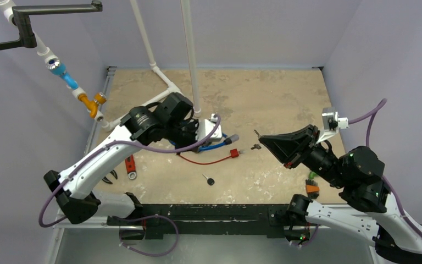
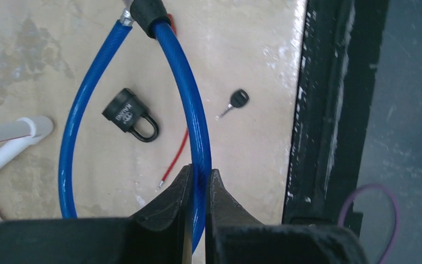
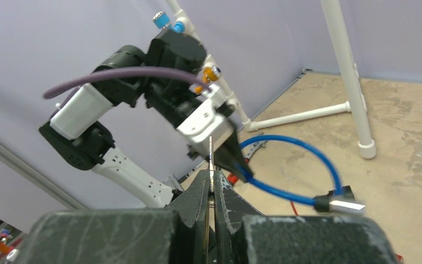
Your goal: Unlock with the key
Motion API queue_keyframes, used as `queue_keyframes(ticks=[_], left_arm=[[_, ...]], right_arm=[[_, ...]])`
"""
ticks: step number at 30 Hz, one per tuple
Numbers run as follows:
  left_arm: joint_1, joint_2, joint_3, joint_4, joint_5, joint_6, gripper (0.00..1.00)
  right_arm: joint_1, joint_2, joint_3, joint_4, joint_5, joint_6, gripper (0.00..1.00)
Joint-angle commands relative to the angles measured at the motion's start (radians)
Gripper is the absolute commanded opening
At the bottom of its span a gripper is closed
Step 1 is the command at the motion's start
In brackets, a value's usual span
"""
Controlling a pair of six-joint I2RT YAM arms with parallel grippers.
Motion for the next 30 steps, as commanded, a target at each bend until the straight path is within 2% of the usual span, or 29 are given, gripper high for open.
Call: queue_keyframes(ticks=[1, 6, 10, 14, 17, 19, 25, 27, 30], left_arm=[[0.0, -0.166, -0.067, -0.133, 0.129, 0.247, 0.0], [0.0, -0.382, -0.211, -0.171, 0.208, 0.451, 0.0], [-0.001, -0.495, -0.333, -0.198, 0.227, 0.602, 0.0], [0.0, -0.58, -0.354, -0.24, 0.33, 0.74, 0.0], [0.0, -0.627, -0.37, -0.216, 0.375, 0.773, 0.0], [0.0, -0.613, -0.349, -0.244, 0.377, 0.771, 0.0], [0.0, -0.438, -0.196, -0.496, 0.399, 0.787, 0.0], [0.0, -0.395, -0.148, -0.549, 0.42, 0.783, 0.02], [0.0, -0.378, -0.138, -0.548, 0.445, 0.736, 0.1]], right_arm=[[0.0, 0.015, 0.043, -0.048, 0.069, -0.056, 0.0], [0.0, 0.069, 0.014, -0.058, 0.107, -0.087, 0.0], [0.0, 0.084, -0.034, -0.022, 0.1, -0.093, 0.0], [0.0, 0.088, -0.084, -0.003, 0.093, -0.089, 0.0], [0.0, 0.109, -0.117, 0.005, 0.102, -0.091, 0.0], [0.0, 0.131, -0.131, 0.009, 0.098, -0.093, 0.0], [0.0, 0.152, -0.185, 0.068, 0.073, -0.092, 0.0], [0.0, 0.176, -0.217, 0.103, 0.054, -0.091, 0.0], [0.0, 0.246, -0.23, 0.136, 0.015, -0.087, 0.0]])
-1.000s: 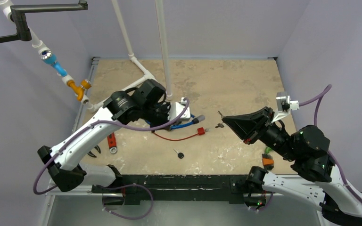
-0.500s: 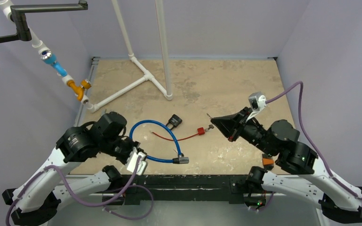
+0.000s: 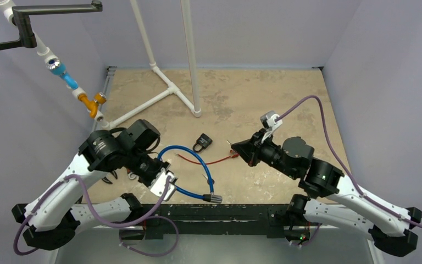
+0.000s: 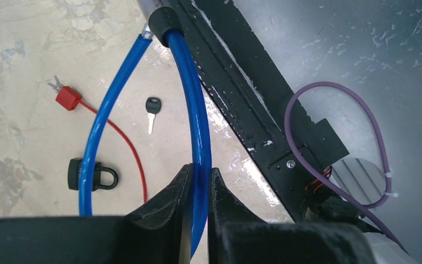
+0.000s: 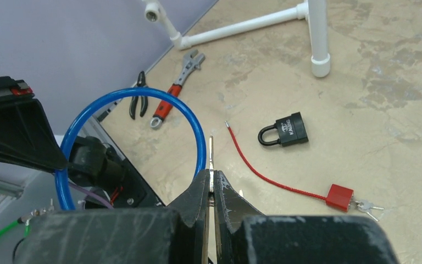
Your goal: Unlock with the key
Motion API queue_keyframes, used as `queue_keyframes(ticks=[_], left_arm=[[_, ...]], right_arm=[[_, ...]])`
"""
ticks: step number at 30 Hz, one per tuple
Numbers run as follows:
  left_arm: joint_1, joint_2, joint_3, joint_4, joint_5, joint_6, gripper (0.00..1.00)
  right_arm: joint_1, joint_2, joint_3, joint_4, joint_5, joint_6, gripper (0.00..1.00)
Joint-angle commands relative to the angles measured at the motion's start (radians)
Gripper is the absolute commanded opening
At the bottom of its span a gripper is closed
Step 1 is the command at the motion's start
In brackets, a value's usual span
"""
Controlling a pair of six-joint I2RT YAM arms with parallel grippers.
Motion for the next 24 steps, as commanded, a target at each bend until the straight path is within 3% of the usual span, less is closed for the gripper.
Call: queue_keyframes(ticks=[1, 4, 7, 11, 15, 19, 20, 23, 24], left_arm=[[-0.001, 0.013, 0.048, -0.093, 0.097, -0.006, 0.12], [0.0, 0.02, 0.038, -0.124, 0.096, -0.036, 0.15], [-0.002, 0.081, 0.067, -0.235, 0.11, -0.032, 0.05], [-0.002, 0.182, 0.125, -0.237, 0.128, -0.141, 0.01], [0.001, 0.299, 0.128, -0.235, 0.144, -0.115, 0.02], [0.029, 0.446, 0.144, -0.173, 0.07, -0.098, 0.0], [0.049, 0.463, 0.148, -0.168, 0.072, -0.067, 0.05], [0.056, 0.437, 0.067, -0.062, -0.006, 0.015, 0.33], [0.045, 0.408, 0.012, -0.016, -0.054, 0.056, 0.36]], right_arm=[[-0.001, 0.078, -0.018, 0.115, -0.06, -0.011, 0.0], [0.0, 0.096, -0.028, 0.149, -0.072, -0.005, 0.0], [0.0, 0.089, -0.043, 0.175, -0.071, 0.002, 0.0], [0.0, 0.09, -0.049, 0.182, -0.069, 0.008, 0.0], [0.0, 0.086, -0.043, 0.171, -0.062, 0.013, 0.0], [0.0, 0.054, -0.037, 0.153, -0.033, 0.017, 0.0], [0.0, 0.045, -0.036, 0.139, -0.019, 0.019, 0.0], [0.0, 0.007, -0.017, 0.079, 0.012, 0.035, 0.0], [0.0, -0.012, -0.013, 0.068, 0.013, 0.037, 0.0]])
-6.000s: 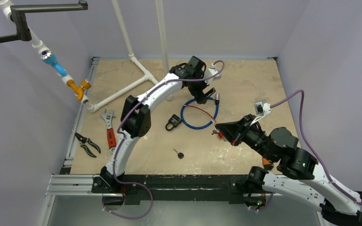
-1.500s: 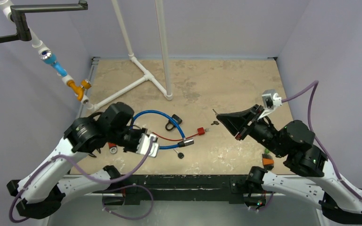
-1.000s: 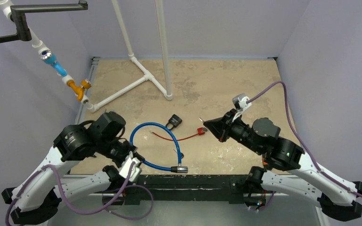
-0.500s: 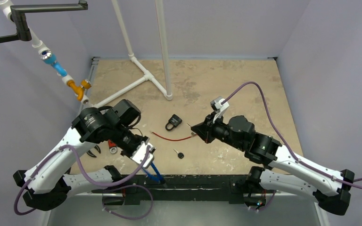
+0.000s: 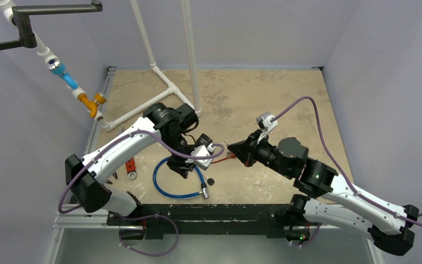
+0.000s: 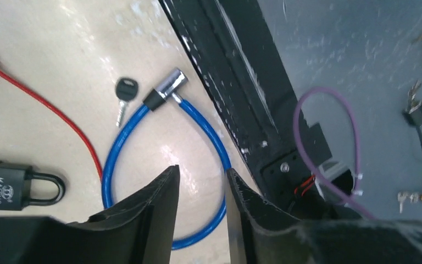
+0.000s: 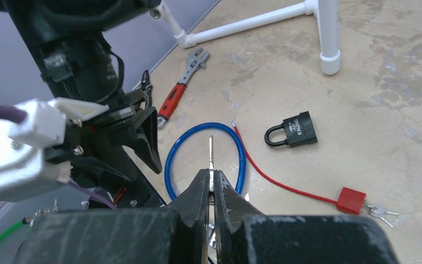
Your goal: Unlock with the key
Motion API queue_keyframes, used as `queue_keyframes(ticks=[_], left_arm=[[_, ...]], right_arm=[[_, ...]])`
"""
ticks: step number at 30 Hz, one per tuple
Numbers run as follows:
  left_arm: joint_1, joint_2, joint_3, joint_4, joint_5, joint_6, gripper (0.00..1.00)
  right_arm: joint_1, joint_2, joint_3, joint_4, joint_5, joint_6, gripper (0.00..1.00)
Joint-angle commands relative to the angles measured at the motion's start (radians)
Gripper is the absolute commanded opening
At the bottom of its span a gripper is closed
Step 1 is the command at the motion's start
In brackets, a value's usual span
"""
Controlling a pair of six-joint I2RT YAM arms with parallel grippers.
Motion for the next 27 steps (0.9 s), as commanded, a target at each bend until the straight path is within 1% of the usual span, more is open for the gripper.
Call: queue_keyframes(ticks=[1, 2, 3, 4, 5, 7, 9, 13, 24, 27], left_arm=[[-0.019, -0.118, -0.145, 0.026, -0.143, 0.182, 0.38], [-0.032, -0.149, -0.195, 0.089, -0.178, 0.214, 0.39], [-0.037, -0.177, -0.237, 0.146, -0.189, 0.227, 0.42], [-0.039, -0.191, -0.263, 0.183, -0.181, 0.248, 0.46], [-0.043, -0.194, -0.286, 0.209, -0.175, 0.274, 0.48], [-0.052, -0.168, -0.309, 0.253, -0.177, 0.304, 0.5], [-0.052, -0.124, -0.321, 0.306, -0.165, 0.292, 0.52], [-0.056, -0.082, -0.373, 0.434, -0.161, 0.296, 0.52], [-0.11, 0.134, -0.346, 0.512, -0.215, 0.425, 0.53], [-0.115, 0.177, -0.358, 0.559, -0.234, 0.451, 0.52]], right_arm=[[0.0, -0.077, 0.042, -0.042, 0.073, 0.022, 0.0], [0.0, -0.092, 0.044, -0.054, 0.088, 0.021, 0.0], [0.0, -0.103, 0.044, -0.061, 0.099, 0.02, 0.0], [0.0, -0.108, 0.044, -0.069, 0.105, 0.018, 0.0], [0.0, -0.108, 0.044, -0.075, 0.106, 0.019, 0.0], [0.0, -0.104, 0.042, -0.081, 0.107, 0.027, 0.0], [0.0, -0.1, 0.035, -0.076, 0.101, 0.033, 0.0], [0.0, -0.104, 0.03, -0.075, 0.105, 0.038, 0.0], [0.0, -0.146, 0.048, -0.12, 0.158, 0.035, 0.0], [0.0, -0.156, 0.06, -0.13, 0.167, 0.03, 0.0]])
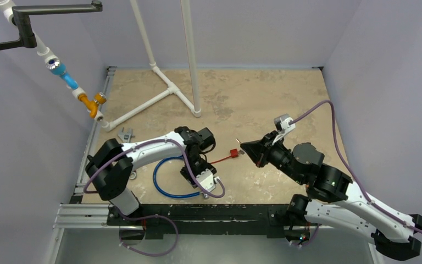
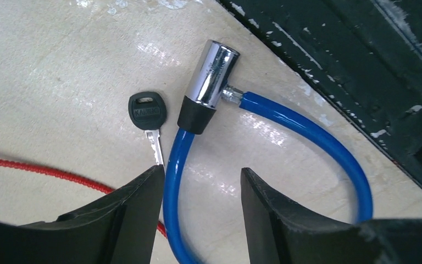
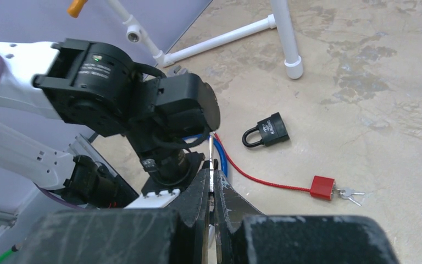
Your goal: Unlock with the key
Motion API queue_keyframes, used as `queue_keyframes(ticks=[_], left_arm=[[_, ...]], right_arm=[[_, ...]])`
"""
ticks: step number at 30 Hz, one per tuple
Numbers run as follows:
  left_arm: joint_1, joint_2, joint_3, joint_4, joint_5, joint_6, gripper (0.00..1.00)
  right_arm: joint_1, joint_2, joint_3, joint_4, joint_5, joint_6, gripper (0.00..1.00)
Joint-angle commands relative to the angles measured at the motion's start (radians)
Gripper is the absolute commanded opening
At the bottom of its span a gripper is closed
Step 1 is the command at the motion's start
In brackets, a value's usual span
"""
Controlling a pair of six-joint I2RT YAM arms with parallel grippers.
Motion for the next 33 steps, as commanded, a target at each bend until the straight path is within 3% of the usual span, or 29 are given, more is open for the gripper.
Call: queue_keyframes(ticks=[1, 8, 17, 25, 29, 33], left_arm=[[-0.011, 0.055, 0.014, 0.076, -0.01, 0.088, 0.52], [-0.016, 0.131, 0.015, 0.135, -0.043, 0.076, 0.41], [-0.021, 0.095, -0.066, 0.169, -0.055, 0.062, 0.24], [-0.021, 0.052, -0.124, 0.217, -0.068, 0.02, 0.21], [-0.024, 0.058, -0.13, 0.234, -0.068, 0.005, 0.35], [-0.033, 0.082, -0.127, 0.234, -0.083, 0.029, 0.35]], right_arm=[[0.0, -0.021, 0.058, -0.005, 0.042, 0.002, 0.0], [0.0, -0.023, 0.096, -0.042, 0.059, -0.015, 0.0], [0.0, -0.034, 0.101, -0.056, 0.071, -0.011, 0.0], [0.001, -0.019, 0.105, -0.055, 0.066, -0.011, 0.0], [0.0, -0.025, 0.097, -0.056, 0.068, -0.002, 0.0], [0.0, -0.031, 0.099, -0.063, 0.074, 0.0, 0.0]])
